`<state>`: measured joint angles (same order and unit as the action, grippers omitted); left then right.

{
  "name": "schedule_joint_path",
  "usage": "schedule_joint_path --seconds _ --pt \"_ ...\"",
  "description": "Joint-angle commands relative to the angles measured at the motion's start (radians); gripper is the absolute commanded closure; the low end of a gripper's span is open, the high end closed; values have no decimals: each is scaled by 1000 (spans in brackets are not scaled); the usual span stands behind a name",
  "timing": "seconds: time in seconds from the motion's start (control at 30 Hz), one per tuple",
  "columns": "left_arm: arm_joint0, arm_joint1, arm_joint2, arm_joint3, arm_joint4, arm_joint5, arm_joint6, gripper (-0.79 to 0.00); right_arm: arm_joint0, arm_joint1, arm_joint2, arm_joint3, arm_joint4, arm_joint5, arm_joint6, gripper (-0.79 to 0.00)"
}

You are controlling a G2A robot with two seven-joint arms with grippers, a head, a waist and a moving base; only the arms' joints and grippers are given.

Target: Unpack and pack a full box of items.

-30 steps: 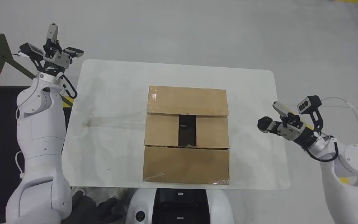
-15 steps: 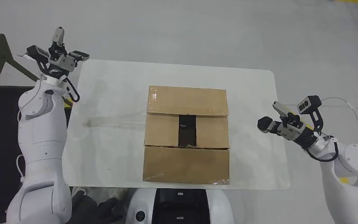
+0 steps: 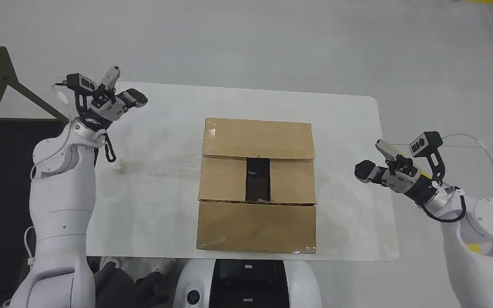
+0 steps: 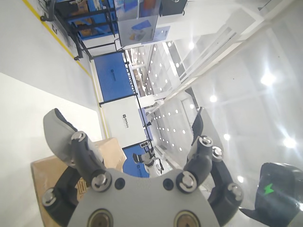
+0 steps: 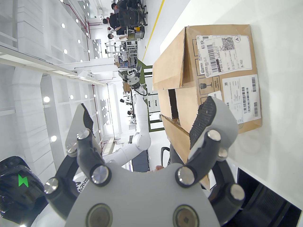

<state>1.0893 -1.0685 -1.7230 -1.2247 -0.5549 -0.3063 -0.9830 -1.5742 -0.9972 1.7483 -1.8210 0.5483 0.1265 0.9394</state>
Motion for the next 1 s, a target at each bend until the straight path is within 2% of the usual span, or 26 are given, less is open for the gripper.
schedule_joint_path --seconds 0.0,0.1,0.23,0.4,0.6,0.97 --pt "9 2 9 -20 -14 4 -55 -785 0 0 0 0 0 0 0 -785" --pt "29 8 9 -46 -19 -30 -168 -785 0 0 0 0 0 0 0 -785" --pt "55 12 15 -78 -23 -75 -238 -785 0 0 0 0 0 0 0 -785" --pt "82 14 28 -121 -95 -41 -296 -785 0 0 0 0 0 0 0 -785" --pt "100 16 42 -151 -104 -26 -306 -785 0 0 0 0 0 0 0 -785" --pt "100 16 43 -151 -107 -24 -304 -785 0 0 0 0 0 0 0 -785"
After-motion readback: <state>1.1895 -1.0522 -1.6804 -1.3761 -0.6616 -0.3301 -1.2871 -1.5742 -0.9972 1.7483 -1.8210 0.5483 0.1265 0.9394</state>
